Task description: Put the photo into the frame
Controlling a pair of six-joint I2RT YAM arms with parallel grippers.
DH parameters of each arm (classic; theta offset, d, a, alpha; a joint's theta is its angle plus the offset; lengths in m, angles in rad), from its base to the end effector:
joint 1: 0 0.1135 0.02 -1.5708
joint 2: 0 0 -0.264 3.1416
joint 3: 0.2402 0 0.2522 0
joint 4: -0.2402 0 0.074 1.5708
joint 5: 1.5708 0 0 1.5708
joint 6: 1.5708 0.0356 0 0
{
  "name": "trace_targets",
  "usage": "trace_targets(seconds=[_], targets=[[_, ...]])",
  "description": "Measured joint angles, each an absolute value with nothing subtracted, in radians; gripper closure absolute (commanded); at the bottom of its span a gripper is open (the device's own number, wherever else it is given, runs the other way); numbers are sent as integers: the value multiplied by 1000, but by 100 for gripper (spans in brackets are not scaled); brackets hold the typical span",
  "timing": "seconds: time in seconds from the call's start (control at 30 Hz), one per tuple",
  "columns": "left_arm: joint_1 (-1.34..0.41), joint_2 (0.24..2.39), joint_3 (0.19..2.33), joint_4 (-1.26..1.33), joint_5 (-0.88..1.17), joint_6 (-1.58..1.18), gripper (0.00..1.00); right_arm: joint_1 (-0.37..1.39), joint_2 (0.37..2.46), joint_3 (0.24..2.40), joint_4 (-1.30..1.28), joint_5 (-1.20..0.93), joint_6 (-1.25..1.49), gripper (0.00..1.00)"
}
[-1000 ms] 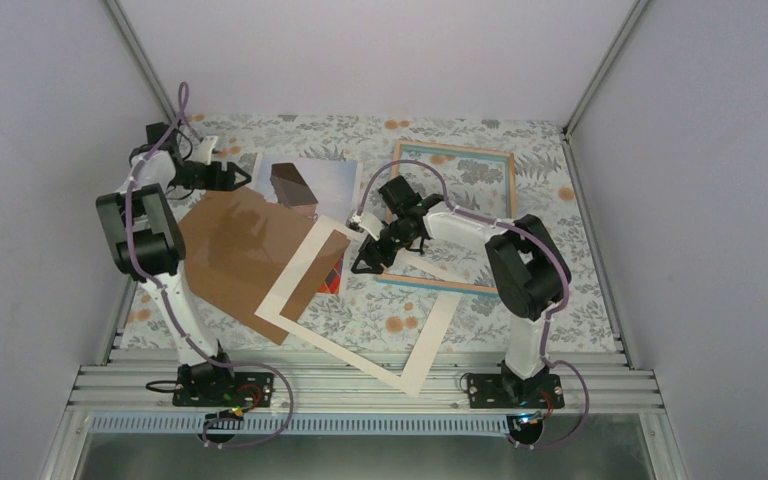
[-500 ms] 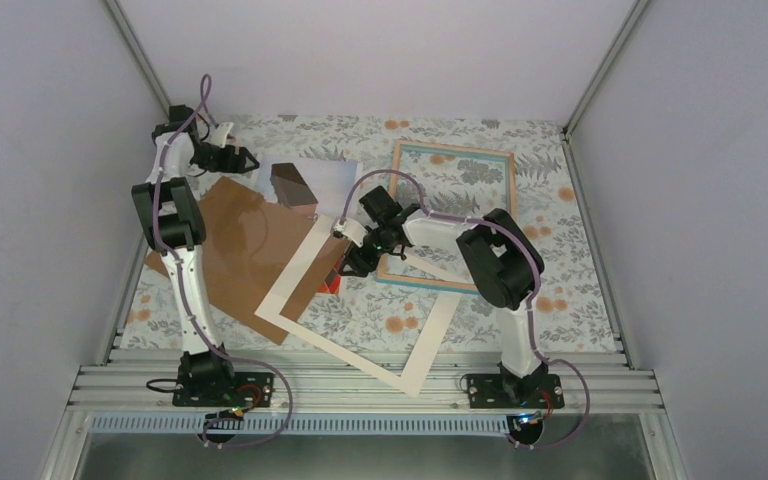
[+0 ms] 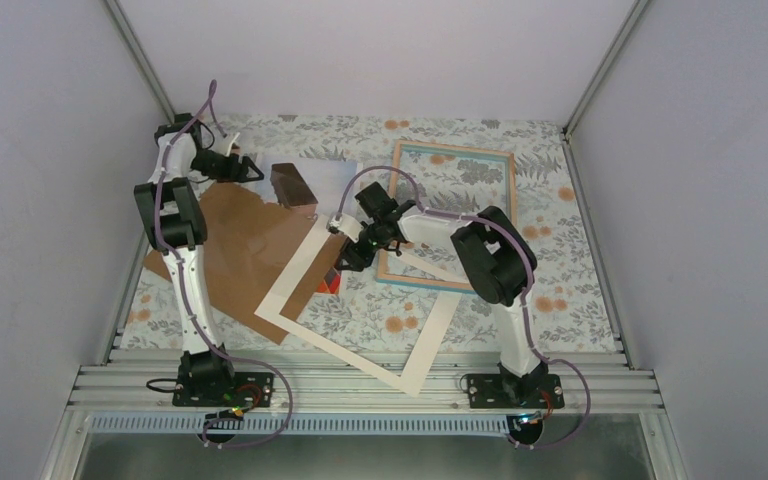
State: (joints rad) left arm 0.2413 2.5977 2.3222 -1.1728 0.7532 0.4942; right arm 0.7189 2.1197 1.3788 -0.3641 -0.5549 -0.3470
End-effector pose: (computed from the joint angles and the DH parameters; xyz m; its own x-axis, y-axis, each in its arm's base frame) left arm 0.5012 0.0983 0.1420 -0.8926 0.1367 -0.4296 0.3751 0.7537 -0.5397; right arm 0.3081 0.2945 0.1245 -0.3814 -0.7178 -0.5824 -0.9225 0.2549 0.2899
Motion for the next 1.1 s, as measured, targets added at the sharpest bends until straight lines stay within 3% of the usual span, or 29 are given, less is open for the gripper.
trace_targets(seconds=[0.6,0.83,1.1], targets=[[271,2593,2269,-1273,1082,570,19,719,2160,1441,-385,-556,-348,47],[286,2478,2094,-1314,1146,615,18,720,2173,1469,-405,-555,-343,49],[368,2414,2019,-1321,1161,626,24,720,2199,1507,-409,-549,-334,50]])
